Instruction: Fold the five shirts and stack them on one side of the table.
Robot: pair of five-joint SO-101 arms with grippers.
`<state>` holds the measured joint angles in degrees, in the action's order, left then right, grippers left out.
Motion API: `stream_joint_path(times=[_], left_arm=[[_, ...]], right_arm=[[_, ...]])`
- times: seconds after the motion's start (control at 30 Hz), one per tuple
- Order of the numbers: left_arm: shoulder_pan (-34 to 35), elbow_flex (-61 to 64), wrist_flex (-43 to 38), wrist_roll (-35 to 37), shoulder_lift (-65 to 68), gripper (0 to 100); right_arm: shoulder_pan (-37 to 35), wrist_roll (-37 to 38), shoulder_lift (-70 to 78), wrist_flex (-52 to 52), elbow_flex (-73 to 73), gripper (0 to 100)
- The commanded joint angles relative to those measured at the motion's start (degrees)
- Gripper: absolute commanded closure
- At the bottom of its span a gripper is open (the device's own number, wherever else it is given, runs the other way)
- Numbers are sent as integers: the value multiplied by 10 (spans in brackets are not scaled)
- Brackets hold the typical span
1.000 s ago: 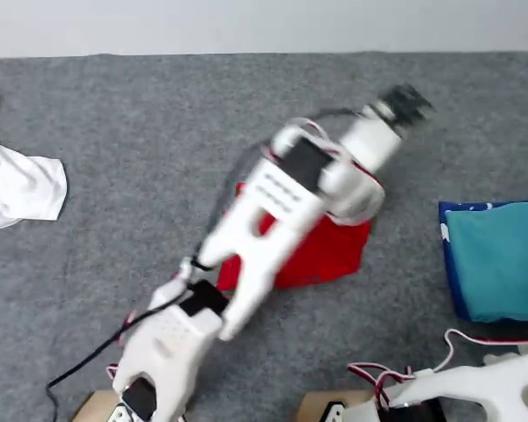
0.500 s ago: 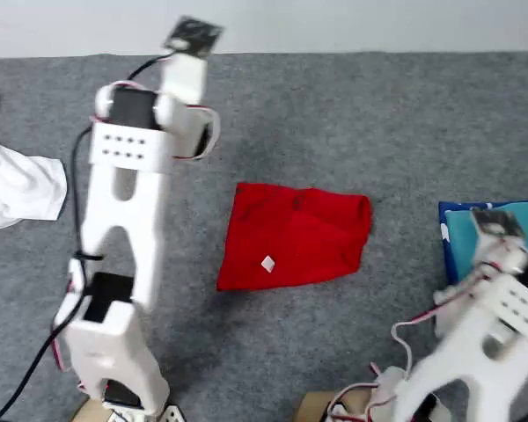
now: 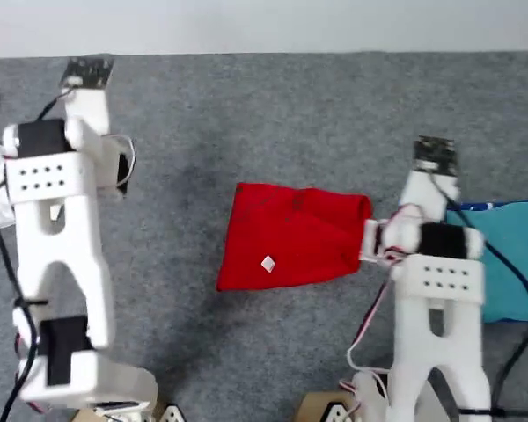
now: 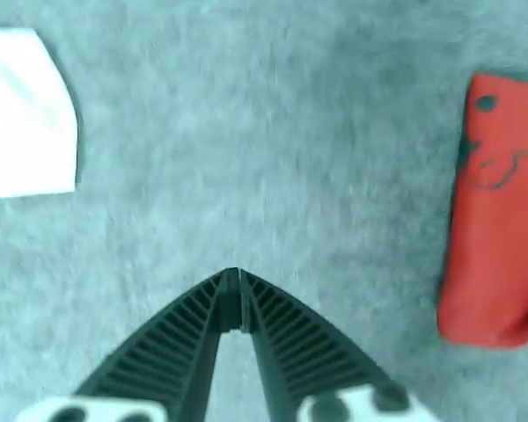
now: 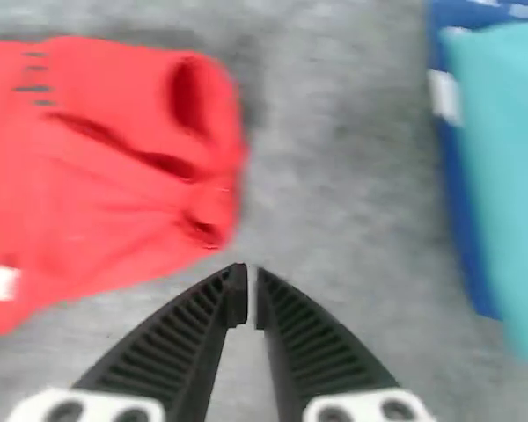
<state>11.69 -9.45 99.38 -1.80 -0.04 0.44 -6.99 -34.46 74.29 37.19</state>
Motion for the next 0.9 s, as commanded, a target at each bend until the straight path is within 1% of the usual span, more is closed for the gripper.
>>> stream_joint_path(times=[0.0, 0.07, 0.23, 0.37, 0.53, 0.7, 0.87], left_arm=[[2, 80, 11, 1, -74, 997], [2, 129, 10, 1, -106, 997], [5, 211, -3, -3, -185, 997], [2, 256, -12, -43, -229, 997], [5, 326, -42, -76, -265, 997], [5, 372, -64, -79, -294, 997], [3, 387, -68, -77, -304, 997]], right_arm=[[-52, -69, 29, -18, -40, 814], [-73, -98, 66, -14, -61, 790], [-125, -124, 171, -8, -153, 836], [-159, -126, 258, -9, -240, 827], [-167, -126, 380, -9, -333, 812], [-169, -127, 486, -9, -423, 812], [-181, -127, 550, -7, -496, 812]])
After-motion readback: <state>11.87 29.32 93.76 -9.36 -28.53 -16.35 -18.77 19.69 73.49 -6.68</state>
